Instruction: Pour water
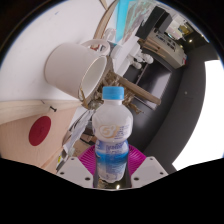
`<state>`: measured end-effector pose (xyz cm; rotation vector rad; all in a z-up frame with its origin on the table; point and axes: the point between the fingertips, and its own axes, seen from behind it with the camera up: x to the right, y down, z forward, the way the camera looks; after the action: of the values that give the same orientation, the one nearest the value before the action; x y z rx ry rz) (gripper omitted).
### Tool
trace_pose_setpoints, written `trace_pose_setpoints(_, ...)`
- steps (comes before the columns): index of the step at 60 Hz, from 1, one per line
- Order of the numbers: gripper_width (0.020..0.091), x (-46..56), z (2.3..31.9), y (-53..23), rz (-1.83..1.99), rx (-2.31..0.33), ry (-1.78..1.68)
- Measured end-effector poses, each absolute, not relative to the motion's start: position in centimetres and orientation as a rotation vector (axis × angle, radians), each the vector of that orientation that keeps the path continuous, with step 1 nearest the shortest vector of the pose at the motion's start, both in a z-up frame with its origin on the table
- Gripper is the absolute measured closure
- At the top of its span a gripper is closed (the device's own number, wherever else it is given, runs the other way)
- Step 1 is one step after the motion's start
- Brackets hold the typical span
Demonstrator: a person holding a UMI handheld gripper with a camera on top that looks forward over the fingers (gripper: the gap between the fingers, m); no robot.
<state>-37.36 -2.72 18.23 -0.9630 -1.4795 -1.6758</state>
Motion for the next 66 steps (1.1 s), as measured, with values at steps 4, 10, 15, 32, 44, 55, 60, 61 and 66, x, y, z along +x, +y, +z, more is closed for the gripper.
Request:
trace_pose_setpoints(4, 0.0737, -37.7, 18.0, -2.6, -1.659, -0.962, -1.492)
trace_pose_setpoints(10, 0.0736, -37.7, 18.4, -2.8, -1.578, -1.033, -1.447)
trace_pose_setpoints(15, 0.0735, -36.7, 19.1, -3.1, -1.424, -1.208, -1.311)
trace_pose_setpoints(32, 0.0734, -34.8, 18.4, -4.8, -0.497, -1.778, -0.565)
trace_pose_setpoints(44, 0.0731, -33.5, 13.4, -4.5, -0.052, -1.919, -0.225)
trace_pose_setpoints(55, 0.073, -33.5, 9.1, -3.5, 0.088, -1.934, -0.166)
trace_pose_setpoints(60, 0.073, -33.5, 7.7, -3.3, 0.116, -1.938, -0.162)
trace_pose_setpoints(61, 0.0729, -33.5, 7.5, -3.3, 0.115, -1.938, -0.163)
trace_pose_setpoints(66, 0.0726, -33.8, 6.1, -3.3, 0.12, -1.944, -0.172)
